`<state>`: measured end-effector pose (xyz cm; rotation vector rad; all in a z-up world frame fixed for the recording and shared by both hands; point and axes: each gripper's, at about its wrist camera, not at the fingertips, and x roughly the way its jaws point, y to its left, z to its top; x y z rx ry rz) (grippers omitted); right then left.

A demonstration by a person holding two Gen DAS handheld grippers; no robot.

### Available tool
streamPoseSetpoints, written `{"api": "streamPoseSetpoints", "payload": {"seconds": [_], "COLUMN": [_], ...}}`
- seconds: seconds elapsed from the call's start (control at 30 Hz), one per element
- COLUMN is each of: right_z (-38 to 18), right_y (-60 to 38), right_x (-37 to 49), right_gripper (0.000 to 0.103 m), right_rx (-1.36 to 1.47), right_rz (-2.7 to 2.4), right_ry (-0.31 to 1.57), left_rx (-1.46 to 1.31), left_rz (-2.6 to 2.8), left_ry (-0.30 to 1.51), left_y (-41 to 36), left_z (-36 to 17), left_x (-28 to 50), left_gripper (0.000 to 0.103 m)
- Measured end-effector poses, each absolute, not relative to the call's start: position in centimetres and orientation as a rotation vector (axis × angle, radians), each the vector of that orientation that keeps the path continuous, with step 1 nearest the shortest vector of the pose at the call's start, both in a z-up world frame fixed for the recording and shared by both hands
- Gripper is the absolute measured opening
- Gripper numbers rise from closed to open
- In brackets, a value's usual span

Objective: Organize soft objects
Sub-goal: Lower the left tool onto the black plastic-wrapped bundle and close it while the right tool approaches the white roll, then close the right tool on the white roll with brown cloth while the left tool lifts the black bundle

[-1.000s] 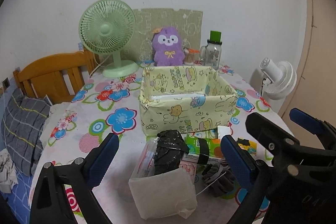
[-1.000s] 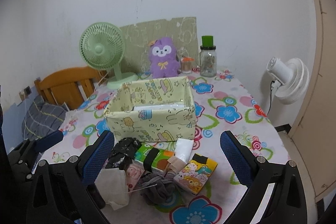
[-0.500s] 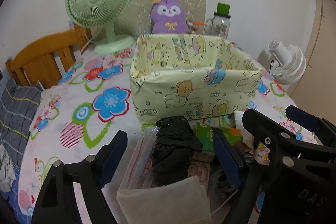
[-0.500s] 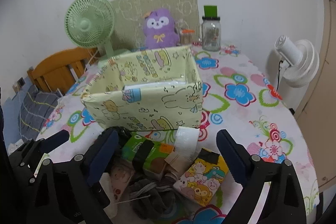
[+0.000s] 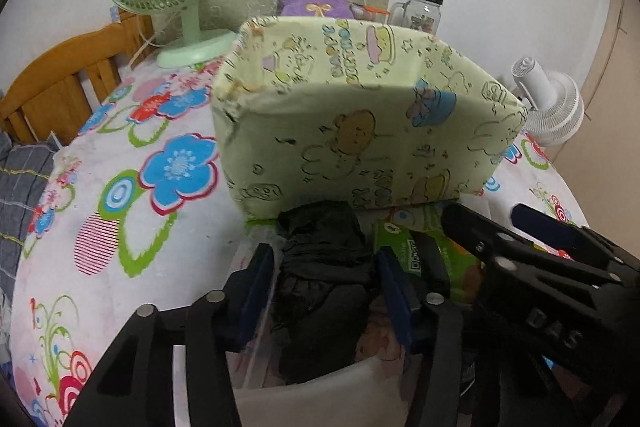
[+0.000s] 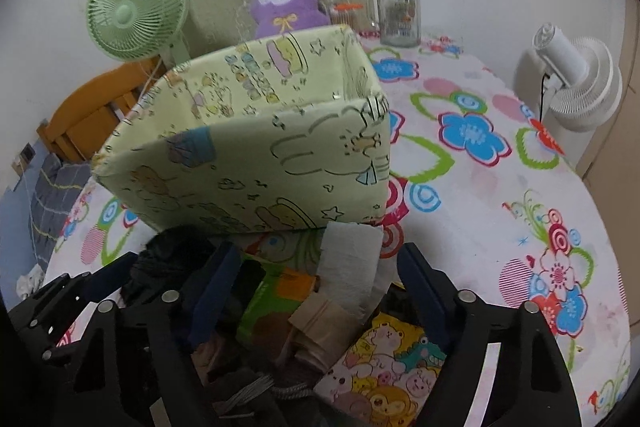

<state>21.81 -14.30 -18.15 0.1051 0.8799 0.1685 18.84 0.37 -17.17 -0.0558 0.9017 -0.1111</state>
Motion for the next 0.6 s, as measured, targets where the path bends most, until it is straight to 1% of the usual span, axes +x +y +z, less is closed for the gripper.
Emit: {"api": "streamPoseSetpoints", "payload": {"seconds": [0.1,0.2,0.3,0.37,0.4,0.43,0.47,0.6], "right_z": [-18.9,-19.4,-19.8,-20.2,-20.3,-20.3,-20.3,-20.1], "right_y": [-14.4,-14.6,-14.7,-14.6,-14.6,-14.5,-14.4,-14.4], "right_x": [22.4,22.9,23.4,23.6,23.6,23.7,23.7,23.4], "right_gripper": [0.076,0.07,0.058,0.044,0.042,0.036,0.028,0.026], "right_rx": [0.11,0.115,0.117,0.105,0.107,0.108,0.105,0.1], "right_rz": [0.158,0.136,0.124,0.117,0.125,0.129,0.135,0.135], "right_ry": [0.904,0.919,0.935,0.945,0.947,0.945,0.948,0.938], "left_rx": [-0.057,-0.062,-0.075,-0.086,-0.092,-0.093,-0.093,-0.093], "left_rz": [-0.113,-0.117,-0.124,-0.127,-0.128,-0.127,-0.125,-0.117], "left_ry": [0.908,0.91,0.907,0.907,0.906,0.905,0.904,0.894], "left_y": [0.3,0.2,0.3,0.4,0.5,0.5,0.5,0.5], "left_z": [-17.4,-17.5,-17.5,-17.5,-17.5,-17.5,-17.4,-17.2], "left_x": [19.1,19.2,19.3,19.4,19.4,19.4,19.4,19.3], "left_gripper": [0.051,0.048,0.046,0.045,0.044,0.043,0.043,0.041]}}
